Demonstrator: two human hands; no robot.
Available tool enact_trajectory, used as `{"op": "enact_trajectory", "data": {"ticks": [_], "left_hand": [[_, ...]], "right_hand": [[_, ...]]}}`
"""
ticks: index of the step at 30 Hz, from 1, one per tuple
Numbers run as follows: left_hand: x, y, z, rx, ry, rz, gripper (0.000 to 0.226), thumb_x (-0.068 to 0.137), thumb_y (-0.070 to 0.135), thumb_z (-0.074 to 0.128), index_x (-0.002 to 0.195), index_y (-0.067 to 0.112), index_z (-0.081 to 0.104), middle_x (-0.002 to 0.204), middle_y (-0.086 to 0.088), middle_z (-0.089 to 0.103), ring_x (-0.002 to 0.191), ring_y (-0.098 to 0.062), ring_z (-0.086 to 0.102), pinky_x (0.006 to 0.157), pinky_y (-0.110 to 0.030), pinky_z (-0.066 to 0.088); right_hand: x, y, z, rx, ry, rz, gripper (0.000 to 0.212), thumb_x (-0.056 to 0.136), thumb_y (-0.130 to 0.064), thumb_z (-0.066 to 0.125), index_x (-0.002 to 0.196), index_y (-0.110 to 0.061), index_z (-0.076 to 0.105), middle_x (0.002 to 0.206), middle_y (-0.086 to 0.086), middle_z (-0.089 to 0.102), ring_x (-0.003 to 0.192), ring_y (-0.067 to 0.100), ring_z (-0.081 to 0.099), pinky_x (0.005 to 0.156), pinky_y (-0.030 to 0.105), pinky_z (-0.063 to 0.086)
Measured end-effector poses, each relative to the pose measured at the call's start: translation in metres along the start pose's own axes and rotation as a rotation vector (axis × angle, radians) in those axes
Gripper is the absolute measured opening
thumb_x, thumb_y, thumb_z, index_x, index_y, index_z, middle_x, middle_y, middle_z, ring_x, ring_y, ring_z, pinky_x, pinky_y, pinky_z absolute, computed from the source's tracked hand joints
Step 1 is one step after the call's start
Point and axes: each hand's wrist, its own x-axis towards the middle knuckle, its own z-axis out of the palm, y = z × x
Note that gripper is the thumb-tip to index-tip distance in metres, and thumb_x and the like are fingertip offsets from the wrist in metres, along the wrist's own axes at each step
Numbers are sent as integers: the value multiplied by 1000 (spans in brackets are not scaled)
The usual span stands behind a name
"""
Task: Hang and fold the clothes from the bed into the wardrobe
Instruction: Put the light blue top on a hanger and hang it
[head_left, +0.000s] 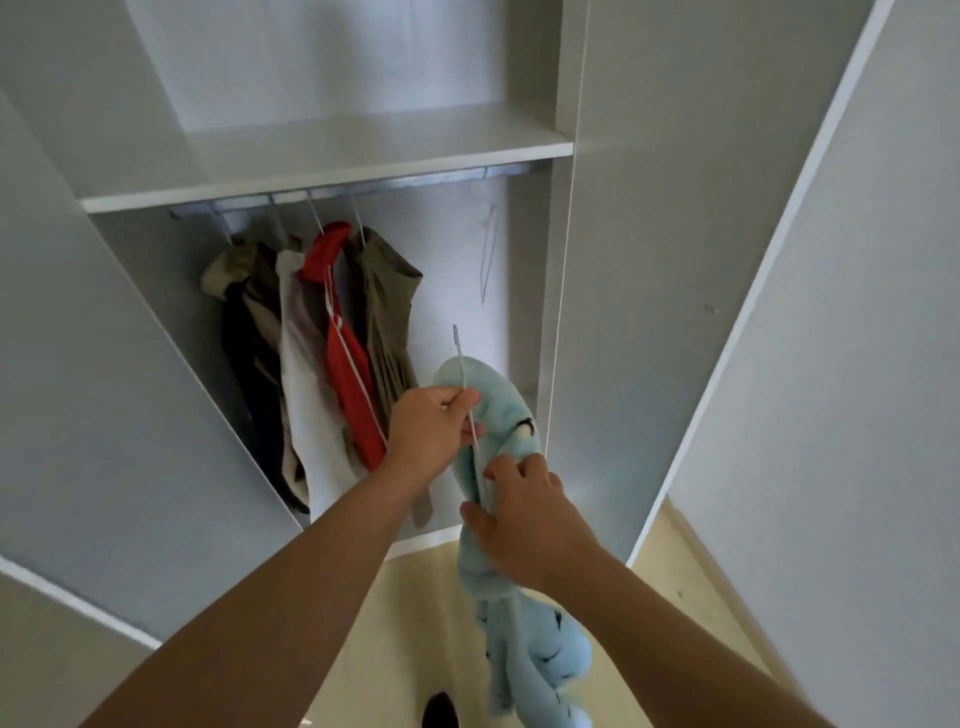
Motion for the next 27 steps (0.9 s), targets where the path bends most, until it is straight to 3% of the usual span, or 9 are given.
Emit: {"op": "enact_trajectory", "data": {"ticks": [3, 7, 14, 18, 22, 24, 27], "left_hand": [[69, -13, 0, -37, -2, -16, 16, 97, 24, 62, 88, 21, 74, 78, -4, 76, 67, -20, 75, 79, -45, 61], [164, -30, -4, -57, -49, -42, 20, 96, 22, 63, 101, 7, 75, 79, -11, 75, 67, -22, 75, 75, -46, 62], [317, -45, -12, -96, -93, -137, 10, 94, 21, 67, 86, 18, 72, 88, -10, 75, 72, -25, 75, 80, -46, 61], [395, -55, -13, -97, -51, -174, 14, 93, 21, 68, 92, 8, 72, 92, -16, 74, 74, -28, 75, 77, -46, 62], [467, -67, -16, -138, 29, -195, 23, 93, 18, 69, 104, -2, 71, 88, -16, 71, 61, -20, 72, 62, -34, 62], [496, -67, -19, -138, 79, -192, 18, 93, 16, 69, 96, -1, 72, 85, -14, 70, 58, -17, 71, 60, -32, 61], [533, -57, -23, -100, 169, -154, 16, 93, 19, 69, 86, 4, 72, 85, -13, 71, 58, -16, 70, 56, -28, 58]], "right_hand": [[68, 5, 8, -40, 13, 21, 40, 93, -55, 46, 122, -27, 45, 114, 2, 44, 97, 20, 48, 85, 37, 50], [160, 5, 14, -41, -4, 84, 31, 92, -42, 49, 120, -28, 48, 108, 0, 41, 92, 18, 43, 84, 37, 49], [304, -5, 12, -29, -39, 141, 28, 94, -38, 50, 117, -21, 51, 106, 5, 46, 89, 21, 48, 81, 34, 48], [378, -4, 15, -1, -63, 123, 24, 94, -38, 52, 109, -19, 52, 108, 7, 51, 90, 23, 56, 85, 41, 54], [450, -2, 20, 6, -51, 84, 25, 94, -32, 55, 113, -16, 50, 114, 9, 49, 91, 22, 54, 84, 40, 54], [478, -3, 20, 19, -45, 49, 32, 89, -26, 59, 117, -13, 48, 118, 12, 45, 89, 22, 49, 81, 36, 52], [514, -5, 19, 45, 10, -44, 36, 89, -19, 58, 121, -7, 47, 124, 18, 43, 93, 28, 50, 71, 32, 38]]}}
